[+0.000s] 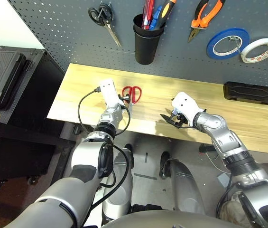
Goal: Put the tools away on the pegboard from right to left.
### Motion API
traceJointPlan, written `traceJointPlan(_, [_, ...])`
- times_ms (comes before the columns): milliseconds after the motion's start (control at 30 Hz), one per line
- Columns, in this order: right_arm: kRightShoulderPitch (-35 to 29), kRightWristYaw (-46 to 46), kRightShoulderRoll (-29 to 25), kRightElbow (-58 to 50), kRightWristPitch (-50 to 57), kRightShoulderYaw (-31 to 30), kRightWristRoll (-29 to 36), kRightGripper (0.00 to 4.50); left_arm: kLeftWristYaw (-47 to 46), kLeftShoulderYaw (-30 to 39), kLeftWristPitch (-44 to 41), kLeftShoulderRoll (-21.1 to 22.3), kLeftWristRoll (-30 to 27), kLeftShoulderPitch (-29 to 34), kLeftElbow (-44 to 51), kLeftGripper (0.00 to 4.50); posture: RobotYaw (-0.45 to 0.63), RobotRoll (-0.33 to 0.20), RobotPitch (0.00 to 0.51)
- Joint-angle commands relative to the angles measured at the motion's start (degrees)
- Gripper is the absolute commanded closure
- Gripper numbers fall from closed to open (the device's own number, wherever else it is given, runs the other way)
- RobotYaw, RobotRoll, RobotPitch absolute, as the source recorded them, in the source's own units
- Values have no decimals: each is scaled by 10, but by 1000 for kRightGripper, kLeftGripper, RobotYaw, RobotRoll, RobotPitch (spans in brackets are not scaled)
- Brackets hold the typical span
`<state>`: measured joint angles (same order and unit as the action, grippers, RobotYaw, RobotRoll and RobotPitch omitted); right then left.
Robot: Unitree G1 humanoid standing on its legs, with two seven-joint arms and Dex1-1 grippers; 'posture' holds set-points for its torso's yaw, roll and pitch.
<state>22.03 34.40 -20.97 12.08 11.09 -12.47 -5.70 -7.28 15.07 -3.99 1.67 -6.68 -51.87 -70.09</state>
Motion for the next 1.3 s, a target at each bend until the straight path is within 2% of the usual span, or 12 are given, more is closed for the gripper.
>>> traceJointPlan(33, [-4,3,-5,9,-1,-2,-2,0,-10,-6,-21,-1,8,6,-28,16,214,0,317])
traceJointPlan(267, [2,11,-10,-8,0,-3,0,0,-10,-24,-52,-3,25,6,-41,16,194,0,313])
traceJointPlan(367, [5,23,-14,-14,1,-4,4,0,-15,-29,-58,-4,32,12,-46,925,179,0,308])
traceJointPlan(633, [1,33,-18,-15,-4,-2,5,0,-11,-35,-60,-8,39,20,-45,3960,176,0,303])
traceJointPlan(667, [1,33,-18,-14,-6,-2,5,0,-6,-35,-57,-8,39,21,-43,4294,178,0,302])
traceJointPlan(700, [1,33,-18,-13,-8,-2,6,0,0,-35,-53,-9,38,22,-40,4441,181,0,301])
traceJointPlan(900, [11,29,-14,5,-24,3,7,0,41,-37,-4,-12,29,40,-6,4441,193,0,294])
traceJointPlan(1033, [20,27,-10,22,-44,10,14,0,71,-32,32,-17,10,69,56,4441,208,0,289])
traceJointPlan(1167, [29,35,-12,44,-79,29,36,0,115,-37,50,-30,-14,137,211,4441,230,0,288])
traceJointPlan(1300, [34,60,-23,67,-125,50,65,0,132,-52,14,-35,-34,229,414,4441,256,0,289])
